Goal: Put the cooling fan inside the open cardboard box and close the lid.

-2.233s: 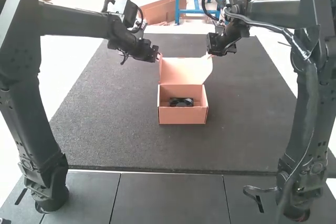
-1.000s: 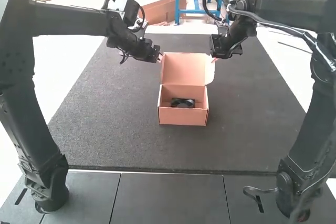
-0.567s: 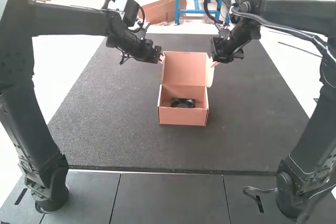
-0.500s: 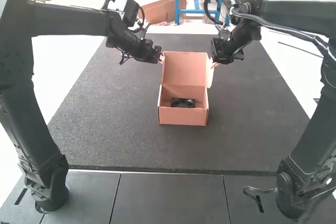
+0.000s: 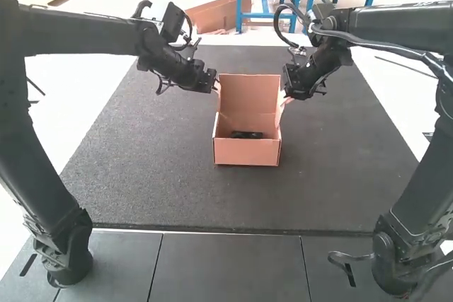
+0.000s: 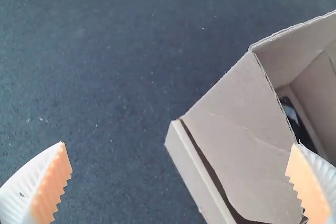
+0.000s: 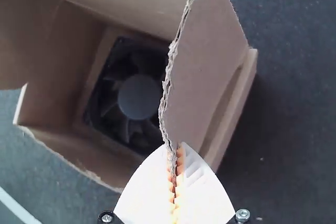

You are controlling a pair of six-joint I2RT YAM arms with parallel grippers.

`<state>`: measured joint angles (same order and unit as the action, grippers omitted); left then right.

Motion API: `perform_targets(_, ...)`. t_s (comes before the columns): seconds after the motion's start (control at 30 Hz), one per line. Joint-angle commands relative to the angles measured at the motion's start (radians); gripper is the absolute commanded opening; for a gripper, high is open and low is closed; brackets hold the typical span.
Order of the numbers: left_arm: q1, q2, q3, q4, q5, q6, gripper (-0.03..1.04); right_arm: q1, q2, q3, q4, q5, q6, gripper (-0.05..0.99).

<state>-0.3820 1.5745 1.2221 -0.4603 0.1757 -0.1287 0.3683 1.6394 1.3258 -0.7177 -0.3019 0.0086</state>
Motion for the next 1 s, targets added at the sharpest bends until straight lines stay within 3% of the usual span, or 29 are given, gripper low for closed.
perform_targets(0.0, -0.014, -0.045, -0.019, 0.009, 0.054, -0.019, 0.97, 0.011, -0.049, -0.011, -0.002, -0.008, 0.011, -0.01)
perform_targets(0.73, -0.017, -0.192, -0.214, 0.022, 0.057, -0.023, 0.97, 0.04, -0.073, -0.125, -0.055, -0.036, 0.01, -0.01)
perform_targets(0.9, -0.017, -0.222, -0.237, 0.009, 0.044, -0.014, 0.97, 0.041, -0.073, -0.162, -0.054, 0.0, -0.01, -0.01)
perform_targets(0.97, -0.017, -0.234, -0.242, 0.005, 0.018, -0.011, 0.97, 0.04, -0.073, -0.165, -0.052, 0.001, -0.01, -0.01)
